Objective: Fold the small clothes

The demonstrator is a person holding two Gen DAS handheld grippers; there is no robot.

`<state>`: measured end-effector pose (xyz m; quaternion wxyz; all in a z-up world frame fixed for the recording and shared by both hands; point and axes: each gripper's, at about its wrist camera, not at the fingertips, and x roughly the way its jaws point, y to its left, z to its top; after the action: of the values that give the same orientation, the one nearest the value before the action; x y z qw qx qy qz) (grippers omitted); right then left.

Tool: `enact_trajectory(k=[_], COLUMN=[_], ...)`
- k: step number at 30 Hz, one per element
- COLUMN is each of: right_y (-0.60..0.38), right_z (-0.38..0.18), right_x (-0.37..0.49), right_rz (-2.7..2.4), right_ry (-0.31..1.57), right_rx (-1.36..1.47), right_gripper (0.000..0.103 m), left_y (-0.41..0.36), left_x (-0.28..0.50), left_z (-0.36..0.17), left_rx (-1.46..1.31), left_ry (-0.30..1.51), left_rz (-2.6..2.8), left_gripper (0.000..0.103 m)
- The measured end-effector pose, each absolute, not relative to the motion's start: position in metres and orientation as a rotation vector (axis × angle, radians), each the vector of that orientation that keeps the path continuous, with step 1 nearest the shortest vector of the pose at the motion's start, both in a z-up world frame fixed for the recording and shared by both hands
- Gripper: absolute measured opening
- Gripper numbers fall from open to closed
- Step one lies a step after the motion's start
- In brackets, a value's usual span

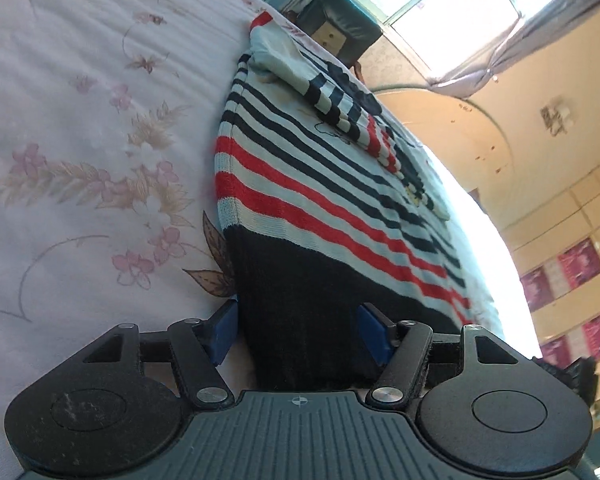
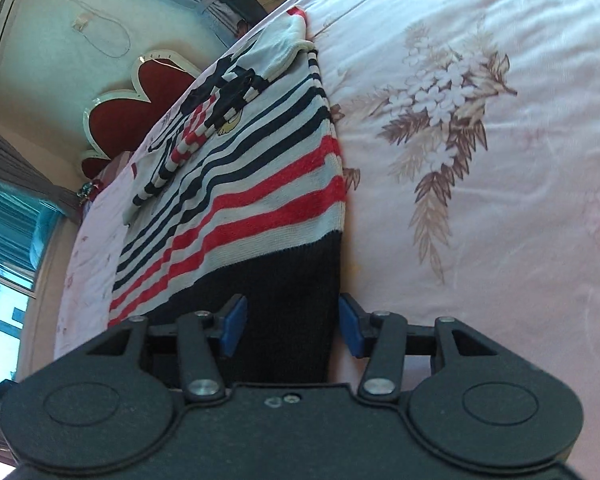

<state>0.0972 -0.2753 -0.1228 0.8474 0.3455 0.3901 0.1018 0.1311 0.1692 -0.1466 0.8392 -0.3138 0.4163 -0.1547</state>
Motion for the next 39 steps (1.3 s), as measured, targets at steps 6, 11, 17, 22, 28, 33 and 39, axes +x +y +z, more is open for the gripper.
enact_trajectory(k=[6, 11, 17, 22, 28, 33, 39], right_y=[-0.27, -0.263, -0.254, -0.256, -0.263, -0.265, -0.263], right_z=[-0.135, -0.133, -0.101, -0.103, -0.131, -0.133, -0.132], right_x=[0.109, 0.114, 0.092, 0.091, 0.101, 0.099, 0.101], right_rz=[0.306, 0.262, 0.262, 0.249, 0.195, 0.205, 0.216], right_ry=[0.823, 0.855, 0.732, 0.723, 0.807, 0.803, 0.803], right_rx=[0.85, 0.754, 0.59, 0.538, 0.66, 0.673, 0.681], right_gripper=[0.049, 0.006, 0.006, 0.006, 0.007, 0.008, 0.014], left_y=[0.166, 0.154, 0.175, 0.174, 0.175, 0.17, 0.163], left_x=[0.149, 0.159, 0.128, 0.141, 0.136, 0.153, 0.171], left_z=[-0.158, -0.161, -0.136, -0.167, -0.173, -0.169, -0.168], left_rx=[-0.742, -0.647, -0.798, -0.759, -0.816, -0.815, -0.804], left_ry=[0.869, 0.87, 0.614, 0.781, 0.74, 0.711, 0.717], left_rz=[-0.389, -0.337, -0.366, -0.285, -0.293, -0.315, -0.371], left_gripper=[0.058, 0.009, 0.006, 0.007, 0.032, 0.053, 0.057])
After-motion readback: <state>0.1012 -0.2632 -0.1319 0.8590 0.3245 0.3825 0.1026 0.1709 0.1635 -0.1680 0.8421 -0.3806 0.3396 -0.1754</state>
